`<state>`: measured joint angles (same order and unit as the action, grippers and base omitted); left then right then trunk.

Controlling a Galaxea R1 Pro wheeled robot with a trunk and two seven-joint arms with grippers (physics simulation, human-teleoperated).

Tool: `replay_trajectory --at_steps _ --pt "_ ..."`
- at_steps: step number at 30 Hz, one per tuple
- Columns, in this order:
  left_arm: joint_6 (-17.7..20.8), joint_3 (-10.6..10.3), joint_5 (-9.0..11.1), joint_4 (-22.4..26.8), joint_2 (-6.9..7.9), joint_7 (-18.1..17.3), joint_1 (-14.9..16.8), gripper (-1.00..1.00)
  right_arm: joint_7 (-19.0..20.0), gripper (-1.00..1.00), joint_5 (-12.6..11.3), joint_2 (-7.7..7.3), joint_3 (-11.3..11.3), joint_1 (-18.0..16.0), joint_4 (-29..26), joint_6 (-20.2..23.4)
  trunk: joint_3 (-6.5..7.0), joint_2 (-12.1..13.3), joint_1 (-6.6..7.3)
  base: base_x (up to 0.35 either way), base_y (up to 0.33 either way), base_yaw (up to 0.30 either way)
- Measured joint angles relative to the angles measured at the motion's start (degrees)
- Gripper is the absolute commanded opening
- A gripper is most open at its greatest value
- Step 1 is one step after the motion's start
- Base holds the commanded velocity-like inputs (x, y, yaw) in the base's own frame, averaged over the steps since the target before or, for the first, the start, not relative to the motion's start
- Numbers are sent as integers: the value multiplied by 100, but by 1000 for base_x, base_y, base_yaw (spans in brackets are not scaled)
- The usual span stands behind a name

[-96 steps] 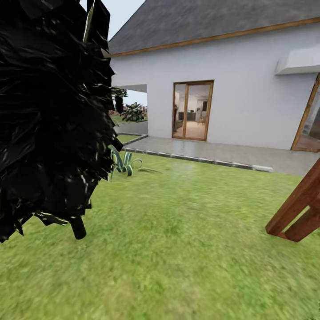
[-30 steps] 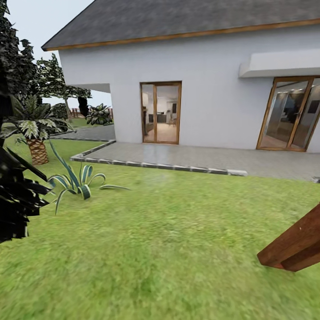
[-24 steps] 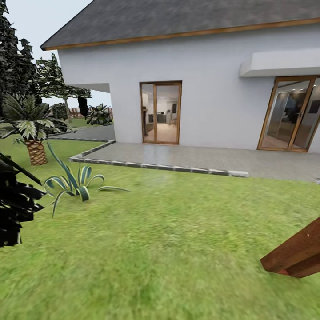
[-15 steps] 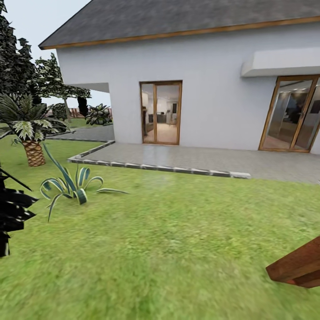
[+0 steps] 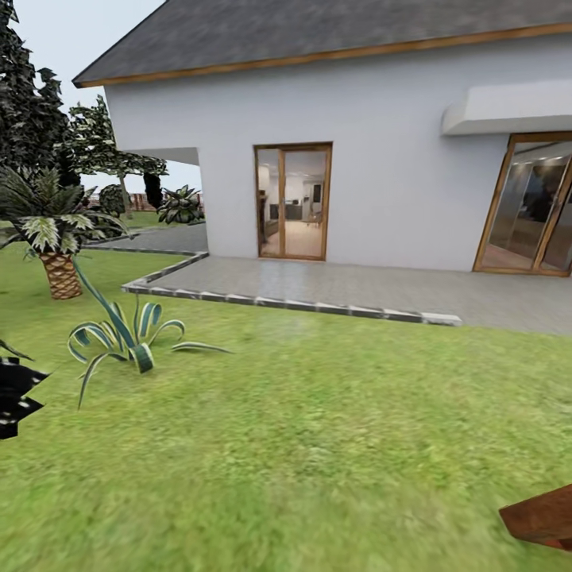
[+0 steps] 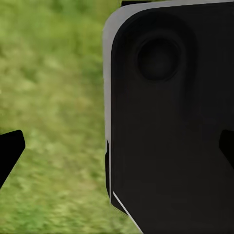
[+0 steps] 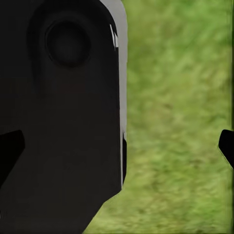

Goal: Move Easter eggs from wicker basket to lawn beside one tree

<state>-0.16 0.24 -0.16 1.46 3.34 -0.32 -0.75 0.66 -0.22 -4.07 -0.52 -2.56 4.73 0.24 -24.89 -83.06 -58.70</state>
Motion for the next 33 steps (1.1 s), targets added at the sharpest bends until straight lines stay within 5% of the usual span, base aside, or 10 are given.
replay_trajectory --at_steps 19,33 --pt "0 0 0 0 0 0 0 100 -2 100 -2 -5 -4 0 0 0 0 0 0 282 0 253" --pt "0 0 0 0 0 0 0 100 5 100 -2 -5 -4 0 0 6 0 0 0 278 0 20"
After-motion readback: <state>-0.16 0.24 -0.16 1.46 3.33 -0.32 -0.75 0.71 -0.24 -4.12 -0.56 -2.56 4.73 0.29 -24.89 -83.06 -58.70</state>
